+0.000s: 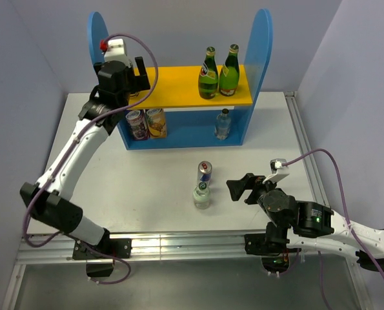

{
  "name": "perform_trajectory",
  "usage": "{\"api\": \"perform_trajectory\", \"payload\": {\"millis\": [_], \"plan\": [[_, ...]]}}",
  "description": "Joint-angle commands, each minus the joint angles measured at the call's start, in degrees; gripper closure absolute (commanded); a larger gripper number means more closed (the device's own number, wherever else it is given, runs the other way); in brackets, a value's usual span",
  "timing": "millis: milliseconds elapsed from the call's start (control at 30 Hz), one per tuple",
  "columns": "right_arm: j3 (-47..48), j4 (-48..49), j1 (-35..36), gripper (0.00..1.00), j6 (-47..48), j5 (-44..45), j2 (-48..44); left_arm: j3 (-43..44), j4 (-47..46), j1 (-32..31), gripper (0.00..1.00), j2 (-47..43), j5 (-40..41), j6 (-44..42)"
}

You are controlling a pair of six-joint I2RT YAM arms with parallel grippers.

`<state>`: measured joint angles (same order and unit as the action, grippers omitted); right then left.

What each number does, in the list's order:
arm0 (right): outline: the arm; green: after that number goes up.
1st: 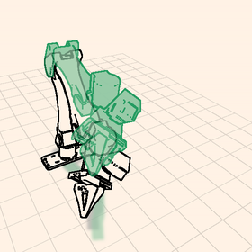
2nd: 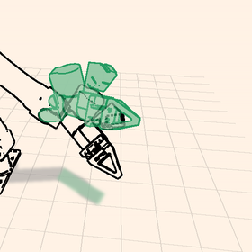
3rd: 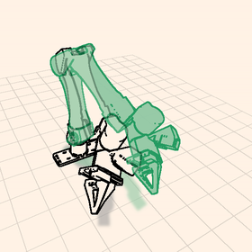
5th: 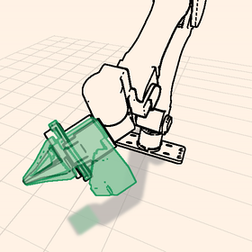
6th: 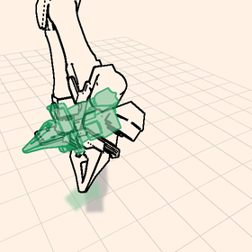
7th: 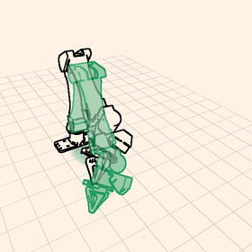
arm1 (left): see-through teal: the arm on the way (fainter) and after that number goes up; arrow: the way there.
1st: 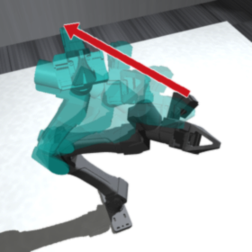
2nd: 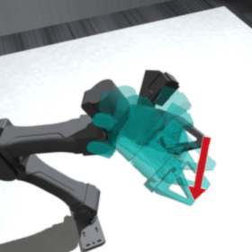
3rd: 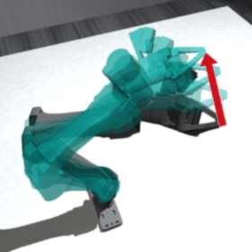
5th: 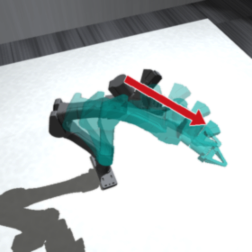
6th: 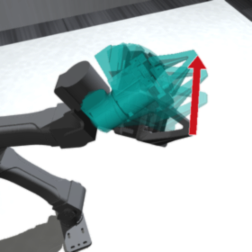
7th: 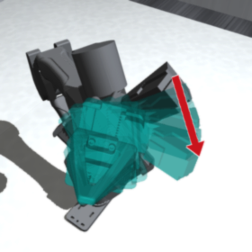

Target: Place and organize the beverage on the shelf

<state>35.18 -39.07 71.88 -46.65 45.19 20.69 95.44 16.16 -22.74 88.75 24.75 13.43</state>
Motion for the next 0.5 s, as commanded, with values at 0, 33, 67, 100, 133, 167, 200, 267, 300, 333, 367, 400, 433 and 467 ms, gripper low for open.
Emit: {"api": "perform_trajectory", "payload": {"millis": [0, 33, 67, 100, 133, 167, 200, 267, 300, 333, 367, 400, 433, 467], "plan": [[-0.46, -0.48, 0.46, 0.00, -0.89, 1.13, -0.39, -0.77, 2.73, 0.33, 0.01, -9.36, 3.37, 3.35], [-0.46, -0.66, 0.46, 0.00, -0.90, 1.22, -0.47, -1.22, 4.13, -0.37, 0.01, -10.78, 3.72, 3.36], [-0.46, -0.57, 0.46, 0.00, -0.98, 1.39, -0.39, -1.74, 4.66, -2.55, 0.01, -12.18, 4.77, 3.18], [-0.46, -0.57, 0.46, 0.00, -1.07, 1.65, -0.47, -3.23, 5.36, -4.22, 0.01, -15.33, 8.26, 2.66], [-0.64, -0.66, 0.46, 0.00, -1.07, 1.83, -0.47, -4.11, 6.07, -8.94, 0.01, -16.93, 10.21, 2.65], [-0.55, -0.74, 0.46, 0.00, -1.07, 1.92, -0.56, -5.34, 7.38, -11.34, 0.01, -18.42, 10.92, 2.91], [-0.55, -0.57, 0.46, 0.00, -1.16, 2.18, -0.56, -8.92, 7.74, -13.45, 0.01, -21.48, 9.36, 3.87], [-0.72, -0.48, 0.46, 0.00, -0.98, 2.36, -0.65, -17.51, 5.83, -18.29, 0.01, -24.66, 7.08, 5.37], [-0.73, -0.39, 0.46, 0.00, -1.07, 2.27, -0.65, -20.61, 4.85, -19.43, 0.01, -27.11, 3.76, 7.38], [-0.73, -0.39, 0.46, 0.00, -1.07, 2.36, -0.74, -23.69, 3.54, -20.23, 0.01, -28.10, 2.24, 8.27], [-0.73, -0.39, 0.46, 0.00, -0.98, 2.27, -0.74, -29.72, 2.22, -21.28, 0.01, -28.98, 1.01, 9.06], [-0.73, -0.39, 0.46, 0.00, -0.98, 2.18, -0.65, -32.31, -0.14, -21.64, 0.01, -29.85, 0.39, 11.16], [-0.64, -0.48, 0.46, 0.00, -0.98, 2.18, -0.56, -34.51, -1.04, -22.43, 0.01, -30.04, -0.23, 12.48], [-0.64, -0.57, 0.46, 0.00, -0.98, 2.10, -0.47, -36.71, -2.09, -22.69, 0.01, -30.21, -0.58, 13.63]]}}
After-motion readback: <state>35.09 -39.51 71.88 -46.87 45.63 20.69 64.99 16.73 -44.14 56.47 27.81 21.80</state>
